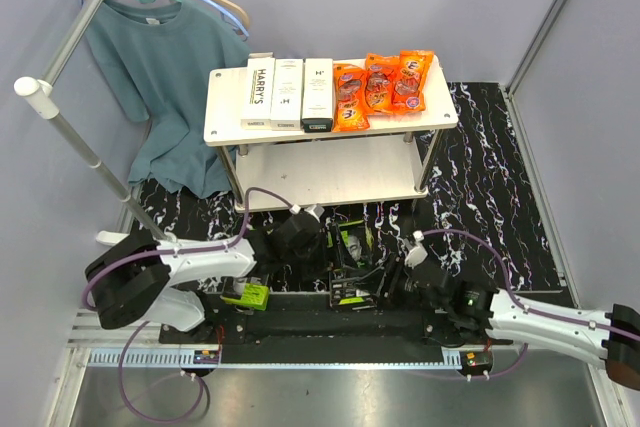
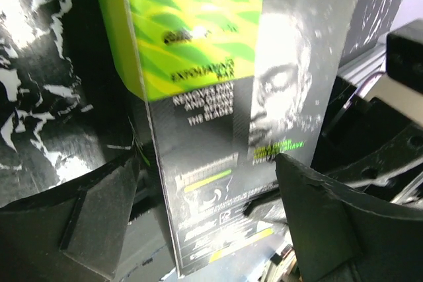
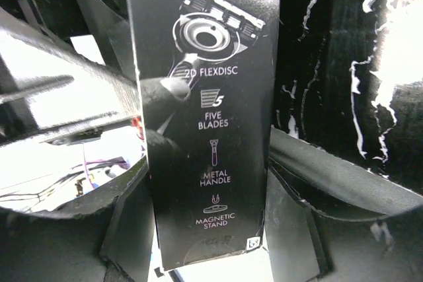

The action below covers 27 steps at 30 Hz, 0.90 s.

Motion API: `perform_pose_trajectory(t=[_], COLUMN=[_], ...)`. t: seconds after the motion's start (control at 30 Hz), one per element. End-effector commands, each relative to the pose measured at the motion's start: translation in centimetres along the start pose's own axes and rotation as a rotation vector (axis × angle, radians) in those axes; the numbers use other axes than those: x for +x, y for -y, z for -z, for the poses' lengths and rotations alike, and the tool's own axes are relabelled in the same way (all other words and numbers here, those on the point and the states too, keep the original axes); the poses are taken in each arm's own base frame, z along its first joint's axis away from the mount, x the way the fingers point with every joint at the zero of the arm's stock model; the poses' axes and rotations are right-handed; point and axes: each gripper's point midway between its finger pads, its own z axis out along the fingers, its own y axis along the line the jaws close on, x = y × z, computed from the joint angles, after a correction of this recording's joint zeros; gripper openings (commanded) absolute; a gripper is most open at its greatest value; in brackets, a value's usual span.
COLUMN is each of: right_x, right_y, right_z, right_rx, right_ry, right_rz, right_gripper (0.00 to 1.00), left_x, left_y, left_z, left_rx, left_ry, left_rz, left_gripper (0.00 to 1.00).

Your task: Place and organize the shaving razors onto the shelf

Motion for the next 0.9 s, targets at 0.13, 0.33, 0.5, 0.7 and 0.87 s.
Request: perform_pose_trajectory(t=[0.13,0.33,0.5,0.7,0.87], right_x=[-0.9,-2.0,-3.3,-5.0,-6.4], right_y=[-0.6,-3.0,-4.8,-6.4,-7.9], right_z=[0.7,2.2,3.2,4.5,6.0], right_rx=[-0.065,-0.082,-0.123,-0.172,-0.23], right_ry=[0.052,0.087,0.147,0.227,0.295], right_rz=[-0.012,0.019,0.017,0.003,-0.008], right_gripper=[0.33,0.31,0.29,0.26,0.24], left_x=[-2.3,-3.1,-2.2,-0.1,0.8], left_y=[4.3,5.0,4.4,3.3,3.4], left_z=[4.9,9.1,10.7,10.3,10.0], left_rx=[0.011,0.001,0.084,0.226,0.365], left_ry=[0.104,0.161,0.172,0.128,0.117], left_rz=[-0.168,-0.227,-0.18,-0.087,-0.049], left_gripper=[0.88,0.9,0.91,0.91,0.9])
